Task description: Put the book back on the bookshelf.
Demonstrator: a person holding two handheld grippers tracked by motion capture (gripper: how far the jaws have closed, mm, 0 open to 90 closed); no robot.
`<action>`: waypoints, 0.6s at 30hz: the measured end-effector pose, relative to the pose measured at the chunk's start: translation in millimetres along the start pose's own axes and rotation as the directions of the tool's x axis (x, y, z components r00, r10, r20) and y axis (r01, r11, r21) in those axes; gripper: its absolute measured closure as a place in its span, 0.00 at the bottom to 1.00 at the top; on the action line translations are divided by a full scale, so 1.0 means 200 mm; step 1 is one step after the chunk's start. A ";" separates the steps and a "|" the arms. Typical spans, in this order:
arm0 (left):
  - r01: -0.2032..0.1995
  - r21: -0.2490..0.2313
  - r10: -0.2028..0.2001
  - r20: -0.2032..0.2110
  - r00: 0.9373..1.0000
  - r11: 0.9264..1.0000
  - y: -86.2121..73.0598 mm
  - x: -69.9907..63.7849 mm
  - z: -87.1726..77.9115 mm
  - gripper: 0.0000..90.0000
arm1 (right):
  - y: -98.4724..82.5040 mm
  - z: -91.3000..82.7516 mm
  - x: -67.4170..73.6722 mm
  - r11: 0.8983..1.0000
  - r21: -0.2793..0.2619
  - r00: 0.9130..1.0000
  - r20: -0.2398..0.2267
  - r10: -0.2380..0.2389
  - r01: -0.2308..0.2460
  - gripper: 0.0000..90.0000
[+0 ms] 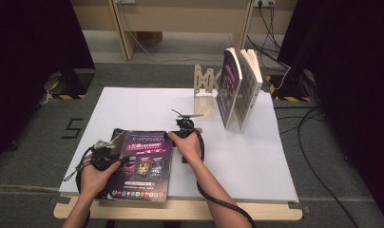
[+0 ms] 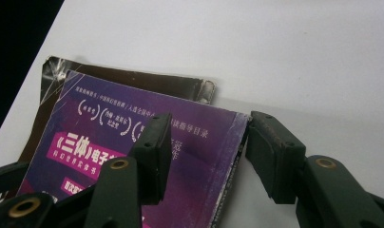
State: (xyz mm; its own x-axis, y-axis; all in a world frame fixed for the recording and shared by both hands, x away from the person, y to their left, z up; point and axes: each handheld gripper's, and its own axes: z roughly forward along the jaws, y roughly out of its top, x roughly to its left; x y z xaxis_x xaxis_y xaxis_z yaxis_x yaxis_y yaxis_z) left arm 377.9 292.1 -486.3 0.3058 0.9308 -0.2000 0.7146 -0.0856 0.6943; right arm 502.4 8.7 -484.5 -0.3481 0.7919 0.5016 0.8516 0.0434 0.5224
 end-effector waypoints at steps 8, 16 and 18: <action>0.002 0.002 -0.002 -0.001 1.000 1.000 0.00 0.00 0.00 0.57 | -0.01 0.00 -0.02 0.992 0.040 0.987 -0.106 0.120 -0.116 0.69; 0.002 -0.011 -0.002 0.010 1.000 1.000 0.00 -0.01 0.01 0.58 | -0.02 0.04 0.08 0.997 0.074 0.991 -0.131 -0.002 0.012 0.73; 0.001 -0.010 -0.001 0.009 1.000 1.000 0.00 -0.01 0.01 0.58 | -0.01 0.03 0.07 0.998 0.067 0.993 -0.115 -0.002 0.010 0.73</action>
State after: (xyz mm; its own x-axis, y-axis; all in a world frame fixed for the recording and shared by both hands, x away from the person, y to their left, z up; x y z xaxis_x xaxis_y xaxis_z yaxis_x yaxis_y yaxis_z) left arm 377.9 290.3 -487.4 0.3110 0.9275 -0.2072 0.7088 -0.0811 0.7007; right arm 497.4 22.1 -483.1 -0.3928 0.7166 0.5764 0.8724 0.0921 0.4800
